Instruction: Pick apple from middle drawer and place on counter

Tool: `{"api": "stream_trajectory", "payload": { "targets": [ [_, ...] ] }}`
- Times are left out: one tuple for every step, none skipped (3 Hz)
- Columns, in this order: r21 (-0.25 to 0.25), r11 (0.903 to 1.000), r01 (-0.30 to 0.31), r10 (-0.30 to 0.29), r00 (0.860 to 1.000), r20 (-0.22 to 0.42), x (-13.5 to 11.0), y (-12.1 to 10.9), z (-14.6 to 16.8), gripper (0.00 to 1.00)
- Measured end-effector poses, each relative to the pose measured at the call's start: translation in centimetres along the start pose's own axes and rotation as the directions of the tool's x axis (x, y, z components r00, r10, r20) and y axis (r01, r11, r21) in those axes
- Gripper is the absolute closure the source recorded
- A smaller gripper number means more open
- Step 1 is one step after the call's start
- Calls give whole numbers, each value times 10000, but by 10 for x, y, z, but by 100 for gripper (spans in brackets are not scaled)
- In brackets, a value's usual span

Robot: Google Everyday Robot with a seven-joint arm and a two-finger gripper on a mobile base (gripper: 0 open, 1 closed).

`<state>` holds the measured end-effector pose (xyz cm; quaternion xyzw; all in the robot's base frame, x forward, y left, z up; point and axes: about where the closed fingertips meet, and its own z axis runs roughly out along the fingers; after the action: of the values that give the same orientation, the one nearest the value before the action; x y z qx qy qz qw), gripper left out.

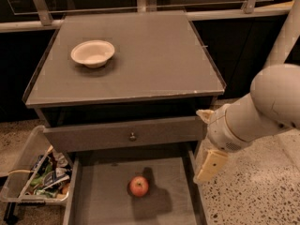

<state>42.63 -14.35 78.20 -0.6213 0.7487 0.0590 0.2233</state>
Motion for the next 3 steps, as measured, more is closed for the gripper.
{"api": "stream_trajectory", "payload": {
  "targets": [
    [-46,9999,144,-140,9973,725,11,2,40,0],
    [-212,9997,-130,157,9906,1359,29,7,78,0],
    [-534,9974,-476,551,9874,1482,39,17,107,0]
  ]
}}
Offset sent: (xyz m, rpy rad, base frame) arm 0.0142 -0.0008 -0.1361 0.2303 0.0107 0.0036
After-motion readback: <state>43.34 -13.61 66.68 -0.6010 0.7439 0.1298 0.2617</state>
